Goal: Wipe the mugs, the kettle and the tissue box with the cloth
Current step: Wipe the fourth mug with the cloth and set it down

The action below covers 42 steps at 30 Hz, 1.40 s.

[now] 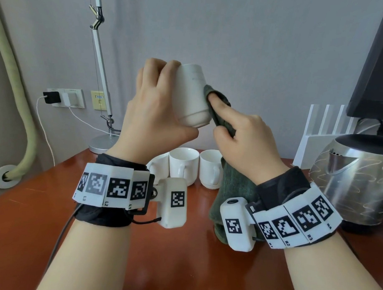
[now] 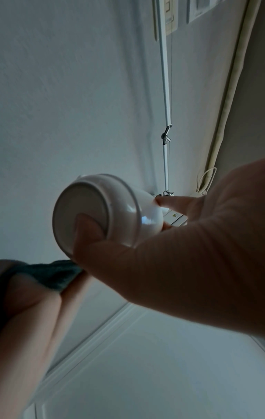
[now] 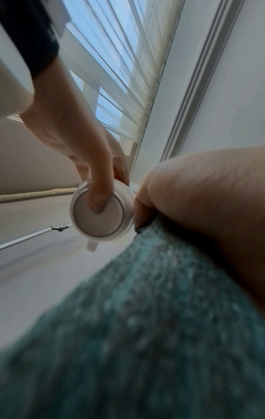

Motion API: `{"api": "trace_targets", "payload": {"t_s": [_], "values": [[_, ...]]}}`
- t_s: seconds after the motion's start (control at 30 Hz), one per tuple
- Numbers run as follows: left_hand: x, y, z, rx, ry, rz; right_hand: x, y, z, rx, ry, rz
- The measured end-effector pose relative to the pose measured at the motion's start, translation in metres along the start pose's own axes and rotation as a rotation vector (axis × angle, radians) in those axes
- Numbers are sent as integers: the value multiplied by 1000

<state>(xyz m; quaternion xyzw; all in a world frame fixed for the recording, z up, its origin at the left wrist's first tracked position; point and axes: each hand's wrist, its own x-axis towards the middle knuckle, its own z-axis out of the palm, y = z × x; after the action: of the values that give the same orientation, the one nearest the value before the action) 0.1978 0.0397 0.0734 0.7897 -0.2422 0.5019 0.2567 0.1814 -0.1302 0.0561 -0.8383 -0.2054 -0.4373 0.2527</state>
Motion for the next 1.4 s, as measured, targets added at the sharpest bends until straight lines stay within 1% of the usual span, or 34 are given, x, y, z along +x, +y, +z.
{"api": "trace_targets", "payload": {"t_s": [0.07,0.13,0.2,0.27,0.37,0.5,0.6,0.7,0.77,0.83,0.9,1.0,1.13,1.27,1.33,1.4], "values": [[0,-1,-2,9,10,-6,-2,2,2,90,29,-27],[0,-2,-2,20,11,-2,-5,0,4,140,36,-89],[-1,-1,1,29,0,10,-6,-4,6,131,18,-153],[-2,3,4,39,-23,40,-4,-6,5,79,14,-169],[-2,7,8,45,-45,77,-2,-5,-1,-6,30,-119],[-1,7,7,26,-50,85,-1,-3,-2,3,33,-62],[-1,5,6,21,-51,63,-3,-2,1,94,68,-83],[-3,6,6,47,-84,64,-5,-4,2,133,43,-122],[-4,9,9,42,-116,77,-4,-5,0,72,31,-117],[-5,12,10,29,-135,76,-2,-3,-3,1,33,-76],[-4,12,9,20,-133,77,0,-1,-6,-20,30,-32],[-3,9,7,0,-110,82,0,0,-7,33,49,-10],[-3,7,7,16,-109,67,-3,-3,-4,144,69,-29],[-5,8,6,-31,-177,90,-2,-3,-9,93,49,-34],[-6,11,6,-61,-220,107,0,-2,-12,60,47,-13],[-6,13,6,-75,-234,118,0,-2,-15,47,62,12]]}}
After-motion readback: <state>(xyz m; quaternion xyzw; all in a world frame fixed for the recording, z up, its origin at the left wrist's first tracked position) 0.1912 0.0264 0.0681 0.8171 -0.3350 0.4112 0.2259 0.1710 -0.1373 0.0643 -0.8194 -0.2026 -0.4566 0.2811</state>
